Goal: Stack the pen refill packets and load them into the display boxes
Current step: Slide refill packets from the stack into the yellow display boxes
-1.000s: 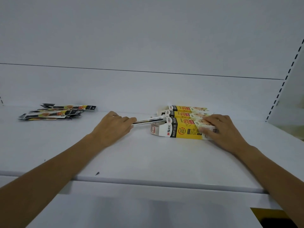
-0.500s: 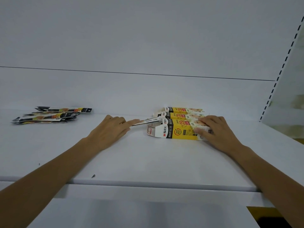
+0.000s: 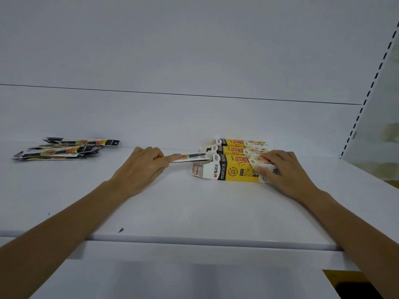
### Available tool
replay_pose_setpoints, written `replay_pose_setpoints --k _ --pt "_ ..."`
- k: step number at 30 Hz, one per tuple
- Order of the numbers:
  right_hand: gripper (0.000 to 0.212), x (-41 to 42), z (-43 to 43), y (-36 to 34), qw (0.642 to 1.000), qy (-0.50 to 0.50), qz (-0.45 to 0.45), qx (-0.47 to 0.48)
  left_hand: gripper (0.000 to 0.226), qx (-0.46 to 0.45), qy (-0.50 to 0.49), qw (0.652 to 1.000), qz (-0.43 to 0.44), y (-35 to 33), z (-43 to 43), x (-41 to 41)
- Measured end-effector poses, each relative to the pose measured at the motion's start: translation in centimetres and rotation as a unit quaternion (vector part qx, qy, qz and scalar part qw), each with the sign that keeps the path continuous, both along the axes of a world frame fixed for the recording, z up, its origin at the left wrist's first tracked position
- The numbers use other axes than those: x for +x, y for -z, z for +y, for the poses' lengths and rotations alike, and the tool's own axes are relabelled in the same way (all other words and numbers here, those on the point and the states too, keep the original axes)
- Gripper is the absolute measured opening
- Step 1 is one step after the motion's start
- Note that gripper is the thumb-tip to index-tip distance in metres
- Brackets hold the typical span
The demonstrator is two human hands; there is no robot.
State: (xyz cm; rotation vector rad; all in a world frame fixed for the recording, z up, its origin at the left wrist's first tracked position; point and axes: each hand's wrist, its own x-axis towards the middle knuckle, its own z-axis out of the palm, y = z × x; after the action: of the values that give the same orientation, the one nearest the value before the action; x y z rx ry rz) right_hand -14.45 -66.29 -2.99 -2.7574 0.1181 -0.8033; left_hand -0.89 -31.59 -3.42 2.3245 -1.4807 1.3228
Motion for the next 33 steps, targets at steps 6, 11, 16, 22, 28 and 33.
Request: replay_pose_setpoints --k 6,11,16,22,28,33 --pt "0.059 -0.2 0.0 0.0 1.000 -0.012 -0.005 0.008 0.037 -0.004 0.012 1.000 0.021 0.1 -0.6 -0.1" --pt "0.049 -0.4 0.0 -0.2 0.996 -0.056 -0.024 0.060 0.039 -0.023 0.022 0.998 0.050 0.3 -0.4 0.0" --pt "0.042 -0.6 -0.1 -0.3 0.995 -0.055 -0.021 0.079 0.040 -0.049 0.041 0.994 0.086 0.4 -0.2 -0.5" --pt "0.041 -0.7 0.2 -0.3 0.995 -0.039 -0.030 0.088 0.040 -0.042 0.056 0.992 0.101 0.3 -0.4 -0.7" --pt "0.055 -1.0 1.4 -0.6 0.993 -0.080 -0.032 0.083 0.042 0.036 0.070 0.994 0.072 0.3 -0.7 -0.8" --pt "0.049 -0.7 0.8 -0.7 0.989 -0.089 0.011 0.115 0.044 0.023 0.074 0.992 0.098 0.4 -0.2 -0.7"
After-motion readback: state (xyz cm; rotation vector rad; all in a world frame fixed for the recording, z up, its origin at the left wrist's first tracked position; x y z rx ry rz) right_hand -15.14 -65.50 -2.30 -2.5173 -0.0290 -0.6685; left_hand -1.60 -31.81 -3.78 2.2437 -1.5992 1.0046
